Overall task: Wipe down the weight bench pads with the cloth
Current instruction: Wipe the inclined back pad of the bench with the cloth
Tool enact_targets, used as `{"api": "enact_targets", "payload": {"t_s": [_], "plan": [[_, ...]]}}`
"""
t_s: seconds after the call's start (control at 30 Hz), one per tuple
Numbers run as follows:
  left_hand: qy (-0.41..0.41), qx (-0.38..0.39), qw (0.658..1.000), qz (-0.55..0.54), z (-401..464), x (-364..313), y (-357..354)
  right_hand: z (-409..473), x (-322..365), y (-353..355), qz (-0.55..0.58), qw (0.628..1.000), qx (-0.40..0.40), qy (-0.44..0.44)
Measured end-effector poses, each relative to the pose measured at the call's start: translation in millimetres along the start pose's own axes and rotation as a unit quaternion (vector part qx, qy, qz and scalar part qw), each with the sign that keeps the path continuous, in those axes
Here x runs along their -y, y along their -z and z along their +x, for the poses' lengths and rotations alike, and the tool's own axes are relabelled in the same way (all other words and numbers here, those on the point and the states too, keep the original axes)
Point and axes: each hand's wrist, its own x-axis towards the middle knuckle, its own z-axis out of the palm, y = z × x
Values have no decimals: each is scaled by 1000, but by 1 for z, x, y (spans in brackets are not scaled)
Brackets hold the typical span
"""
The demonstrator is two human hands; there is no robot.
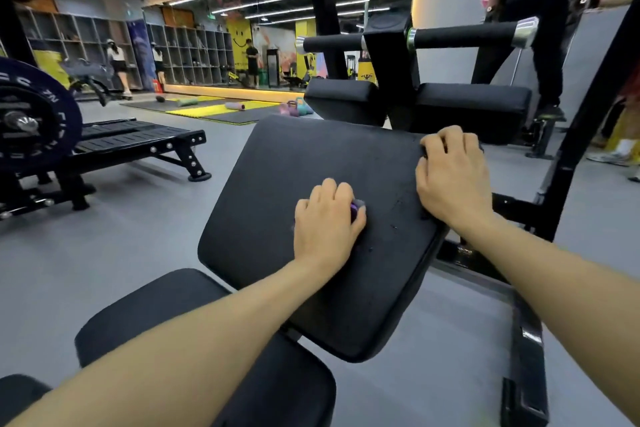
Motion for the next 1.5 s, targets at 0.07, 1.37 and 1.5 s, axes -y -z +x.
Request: {"api": "enact_targets", "payload": {"t_s": [0.07,1.37,1.5], "plan": [[11,9,1000,-9,38,-15,-9,4,-1,-4,41,999,-23,-14],[-41,20,999,-20,160,-59,-47,-3,-2,-21,271,939,-109,-182],[-60,33,997,-32,168,-67,-45,-3,-7,-22,278,939,-99,-174]]}}
